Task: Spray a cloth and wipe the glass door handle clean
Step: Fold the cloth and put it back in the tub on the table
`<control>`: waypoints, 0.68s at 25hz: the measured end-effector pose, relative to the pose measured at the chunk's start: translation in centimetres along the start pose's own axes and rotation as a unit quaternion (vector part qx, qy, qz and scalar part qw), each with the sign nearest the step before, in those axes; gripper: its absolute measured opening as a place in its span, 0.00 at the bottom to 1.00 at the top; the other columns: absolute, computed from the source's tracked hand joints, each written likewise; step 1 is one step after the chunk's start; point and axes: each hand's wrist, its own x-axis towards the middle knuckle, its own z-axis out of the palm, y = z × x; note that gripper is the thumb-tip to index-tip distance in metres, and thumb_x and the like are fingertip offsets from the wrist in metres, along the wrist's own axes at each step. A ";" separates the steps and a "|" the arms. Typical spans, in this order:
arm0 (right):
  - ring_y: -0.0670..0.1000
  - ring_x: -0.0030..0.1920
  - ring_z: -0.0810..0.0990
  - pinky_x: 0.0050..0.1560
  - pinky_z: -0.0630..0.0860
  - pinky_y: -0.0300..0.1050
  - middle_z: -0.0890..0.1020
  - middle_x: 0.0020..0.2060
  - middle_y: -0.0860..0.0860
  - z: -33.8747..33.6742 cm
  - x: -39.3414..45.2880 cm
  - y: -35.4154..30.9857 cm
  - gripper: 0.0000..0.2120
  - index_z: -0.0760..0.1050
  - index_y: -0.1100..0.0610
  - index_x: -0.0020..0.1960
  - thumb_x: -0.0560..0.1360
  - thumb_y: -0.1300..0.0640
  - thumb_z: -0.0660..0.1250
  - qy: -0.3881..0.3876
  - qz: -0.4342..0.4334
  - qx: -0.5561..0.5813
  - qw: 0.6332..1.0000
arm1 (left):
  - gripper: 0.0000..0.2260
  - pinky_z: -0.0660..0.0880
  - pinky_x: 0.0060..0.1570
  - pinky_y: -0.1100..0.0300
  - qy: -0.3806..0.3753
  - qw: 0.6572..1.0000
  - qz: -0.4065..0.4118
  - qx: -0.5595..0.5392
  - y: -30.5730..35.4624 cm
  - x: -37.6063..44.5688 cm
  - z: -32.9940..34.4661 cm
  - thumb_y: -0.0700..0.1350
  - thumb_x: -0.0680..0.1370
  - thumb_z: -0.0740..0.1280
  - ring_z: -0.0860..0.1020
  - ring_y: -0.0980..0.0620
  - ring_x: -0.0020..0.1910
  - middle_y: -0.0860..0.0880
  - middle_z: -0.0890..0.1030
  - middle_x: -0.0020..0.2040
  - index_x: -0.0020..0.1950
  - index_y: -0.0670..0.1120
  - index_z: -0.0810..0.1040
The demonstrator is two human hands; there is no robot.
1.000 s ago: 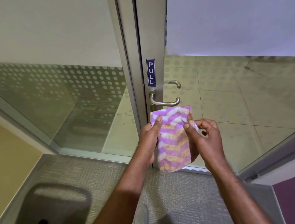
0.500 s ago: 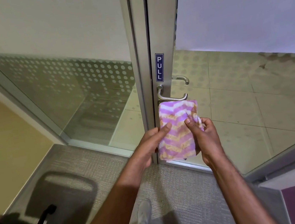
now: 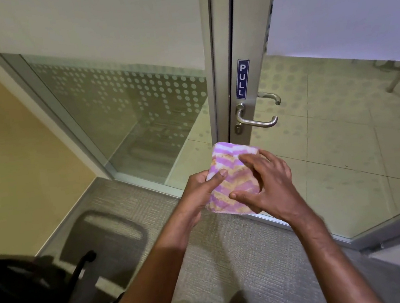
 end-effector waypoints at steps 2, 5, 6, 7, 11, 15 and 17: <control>0.49 0.79 0.61 0.81 0.49 0.59 0.73 0.73 0.45 1.1 -0.7 -0.8 0.46 0.69 0.41 0.74 0.62 0.21 0.69 -0.038 0.017 -0.013 0.999 | 0.13 0.80 0.55 0.45 -0.011 1.000 0.012 0.005 -0.2 -1.1 -1.3 0.49 0.81 0.71 0.85 0.40 0.53 0.39 0.86 0.54 0.59 0.42 0.84; 0.48 0.62 0.79 0.69 0.73 0.51 0.82 0.56 0.39 2.5 -2.1 -3.1 0.35 0.73 0.40 0.63 0.62 0.28 0.78 -0.058 0.047 0.109 0.991 | 0.15 0.78 0.53 0.46 -0.002 0.999 0.038 0.011 -1.0 -3.2 -3.5 0.51 0.82 0.70 0.83 0.41 0.51 0.34 0.85 0.54 0.58 0.40 0.83; 0.47 0.56 0.82 0.55 0.80 0.45 0.83 0.52 0.40 2.9 -2.6 -4.0 0.32 0.73 0.41 0.60 0.63 0.34 0.82 -0.061 0.059 0.163 0.983 | 0.16 0.78 0.52 0.47 0.009 0.998 0.050 0.025 -1.3 -4.1 -4.1 0.53 0.82 0.70 0.82 0.41 0.51 0.34 0.84 0.54 0.58 0.40 0.83; 0.46 0.51 0.84 0.44 0.82 0.42 0.84 0.51 0.43 3.3 -3.1 -5.0 0.31 0.72 0.42 0.59 0.62 0.39 0.84 -0.063 0.064 0.202 0.975 | 0.18 0.79 0.51 0.47 0.023 0.997 0.065 0.046 -1.6 -5.1 -4.8 0.54 0.81 0.70 0.82 0.42 0.52 0.34 0.83 0.55 0.58 0.39 0.83; 0.50 0.50 0.86 0.39 0.86 0.53 0.83 0.56 0.52 5.4 -6.2 -9.3 0.34 0.71 0.45 0.60 0.62 0.46 0.86 -0.085 0.068 0.278 0.954 | 0.34 0.76 0.64 0.56 0.083 0.990 0.095 0.069 -3.0 -10.9 -7.8 0.67 0.72 0.74 0.75 0.56 0.68 0.53 0.73 0.71 0.69 0.47 0.74; 0.50 0.44 0.87 0.40 0.85 0.50 0.81 0.56 0.58 7.9 -10.7 -13.7 0.33 0.69 0.52 0.62 0.65 0.56 0.85 -0.135 0.090 0.358 0.920 | 0.40 0.81 0.54 0.53 0.041 0.998 0.056 -0.009 -5.6 -17.8 -12.0 0.60 0.64 0.81 0.83 0.51 0.58 0.48 0.81 0.63 0.71 0.54 0.67; 0.51 0.46 0.86 0.41 0.85 0.51 0.80 0.57 0.58 9.5 -12.9 -15.3 0.35 0.68 0.52 0.63 0.64 0.53 0.86 -0.142 0.105 0.368 0.913 | 0.33 0.81 0.54 0.52 0.044 0.998 0.047 -0.014 -7.0 -20.9 -13.5 0.54 0.68 0.82 0.84 0.48 0.57 0.47 0.84 0.59 0.68 0.51 0.74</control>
